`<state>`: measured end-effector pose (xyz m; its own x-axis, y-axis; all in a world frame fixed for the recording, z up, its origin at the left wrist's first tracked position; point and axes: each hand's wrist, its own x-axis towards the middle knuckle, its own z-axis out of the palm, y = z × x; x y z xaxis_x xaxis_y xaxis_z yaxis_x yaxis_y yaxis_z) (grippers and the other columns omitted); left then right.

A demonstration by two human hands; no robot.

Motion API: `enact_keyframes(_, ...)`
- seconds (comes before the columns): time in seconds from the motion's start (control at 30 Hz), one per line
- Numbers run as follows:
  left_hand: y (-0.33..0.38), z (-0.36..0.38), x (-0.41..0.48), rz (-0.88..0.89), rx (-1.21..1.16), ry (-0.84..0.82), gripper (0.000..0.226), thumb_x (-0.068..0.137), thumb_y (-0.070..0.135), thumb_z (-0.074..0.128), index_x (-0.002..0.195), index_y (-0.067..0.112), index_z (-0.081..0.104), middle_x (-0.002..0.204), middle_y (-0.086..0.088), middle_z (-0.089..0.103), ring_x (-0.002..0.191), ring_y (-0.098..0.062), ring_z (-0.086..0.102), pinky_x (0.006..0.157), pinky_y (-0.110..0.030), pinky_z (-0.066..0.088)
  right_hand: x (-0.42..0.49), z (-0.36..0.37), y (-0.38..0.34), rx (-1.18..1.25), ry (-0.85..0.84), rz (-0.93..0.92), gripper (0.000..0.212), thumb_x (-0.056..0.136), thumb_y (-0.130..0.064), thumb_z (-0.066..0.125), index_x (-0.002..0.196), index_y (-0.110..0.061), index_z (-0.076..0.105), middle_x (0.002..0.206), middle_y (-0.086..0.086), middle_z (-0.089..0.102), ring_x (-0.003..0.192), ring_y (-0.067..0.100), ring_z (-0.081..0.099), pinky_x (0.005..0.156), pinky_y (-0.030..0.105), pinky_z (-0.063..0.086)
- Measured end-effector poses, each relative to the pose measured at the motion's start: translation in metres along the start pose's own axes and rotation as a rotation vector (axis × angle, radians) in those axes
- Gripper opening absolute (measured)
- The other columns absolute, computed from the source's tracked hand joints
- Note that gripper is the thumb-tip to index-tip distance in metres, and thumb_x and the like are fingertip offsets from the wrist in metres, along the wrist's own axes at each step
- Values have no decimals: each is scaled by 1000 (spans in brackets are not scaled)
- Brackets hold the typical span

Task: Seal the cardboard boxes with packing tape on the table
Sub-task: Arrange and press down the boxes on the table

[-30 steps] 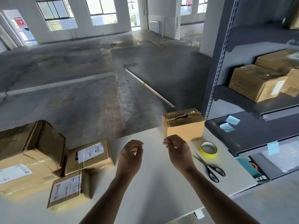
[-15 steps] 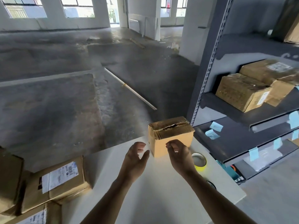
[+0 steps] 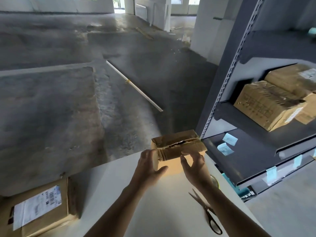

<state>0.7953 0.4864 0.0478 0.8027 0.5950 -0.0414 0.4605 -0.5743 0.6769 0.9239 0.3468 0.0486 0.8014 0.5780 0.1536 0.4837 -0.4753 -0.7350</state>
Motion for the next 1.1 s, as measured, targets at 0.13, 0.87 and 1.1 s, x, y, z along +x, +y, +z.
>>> enact_keyframes(0.13,6,11,36,18,148,-27,89,82,62,64,150,24,21,160,-1,8,146,-25,19,114,-41,32,32,5,22,-77,-46,-52,28,95,-44,53,118,-30,55,131,0,57,123,26,52,97,52,51)
enact_keyframes(0.87,8,36,118,9,546,-366,134,69,63,77,153,28,-22,162,-12,-15,149,-34,-16,120,-50,5,116,24,72,-512,-345,-30,122,51,-104,0,155,-43,11,166,5,-7,151,37,-2,117,64,20)
enact_keyframes(1.1,12,29,101,19,527,-271,130,67,61,77,156,25,-10,161,-7,-1,149,-31,-5,118,-47,19,109,16,60,-433,-326,-44,91,75,-85,41,152,-39,26,165,6,5,150,33,8,115,63,25)
